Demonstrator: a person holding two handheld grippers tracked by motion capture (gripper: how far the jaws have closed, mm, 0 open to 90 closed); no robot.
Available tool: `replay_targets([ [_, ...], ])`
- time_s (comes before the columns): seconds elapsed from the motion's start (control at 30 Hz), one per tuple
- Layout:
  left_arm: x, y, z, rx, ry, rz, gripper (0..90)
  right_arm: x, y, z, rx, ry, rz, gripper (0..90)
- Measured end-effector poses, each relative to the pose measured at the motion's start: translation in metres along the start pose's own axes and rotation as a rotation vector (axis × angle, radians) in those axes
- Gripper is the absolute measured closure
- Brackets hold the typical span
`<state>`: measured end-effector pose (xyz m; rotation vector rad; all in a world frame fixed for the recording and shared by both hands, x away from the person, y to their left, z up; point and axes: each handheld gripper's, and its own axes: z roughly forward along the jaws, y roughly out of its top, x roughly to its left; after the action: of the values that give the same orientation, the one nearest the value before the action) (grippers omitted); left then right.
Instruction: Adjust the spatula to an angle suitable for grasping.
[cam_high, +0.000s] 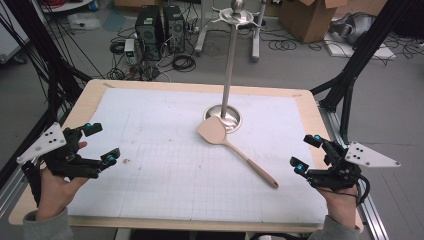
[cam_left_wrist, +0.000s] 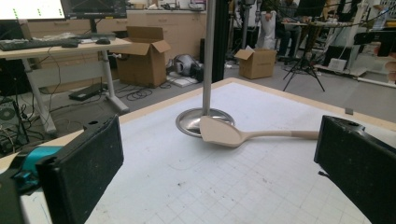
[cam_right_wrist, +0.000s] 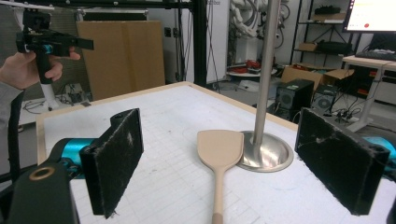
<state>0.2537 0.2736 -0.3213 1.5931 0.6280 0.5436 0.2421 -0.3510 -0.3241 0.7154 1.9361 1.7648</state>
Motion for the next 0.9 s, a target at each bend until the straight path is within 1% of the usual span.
replay_targets([
  [0.23, 0.0, -0.001, 0.001, 0.007, 0.004, 0.001, 1.7, 0.001, 0.001, -0.001, -0.01, -0.007, -0.004, 14.2],
  [0.3, 0.0, -0.001, 0.001, 0.005, 0.005, -0.002, 1.7, 0.002, 0.001, 0.0, -0.007, -0.007, 0.0, 14.1],
  [0.47, 0.0, 0.001, 0.001, 0.0, 0.002, 0.0, 1.7, 0.002, 0.001, 0.002, 0.006, -0.005, -0.012, 14.2],
  [0.6, 0.0, 0.001, 0.002, -0.001, -0.003, -0.002, 1.7, 0.004, 0.001, 0.004, 0.014, -0.006, -0.011, 14.2],
  [0.73, -0.001, 0.001, 0.002, -0.003, -0.006, -0.001, 1.7, 0.007, 0.002, 0.008, 0.025, 0.001, -0.012, 14.5],
  [0.83, -0.002, 0.001, 0.002, -0.001, -0.006, -0.002, 1.7, 0.008, 0.001, 0.012, 0.042, 0.023, -0.021, 17.4],
  [0.9, -0.002, 0.001, 0.002, -0.001, -0.008, 0.0, 1.7, 0.008, 0.001, 0.014, 0.044, 0.032, -0.023, 21.2],
])
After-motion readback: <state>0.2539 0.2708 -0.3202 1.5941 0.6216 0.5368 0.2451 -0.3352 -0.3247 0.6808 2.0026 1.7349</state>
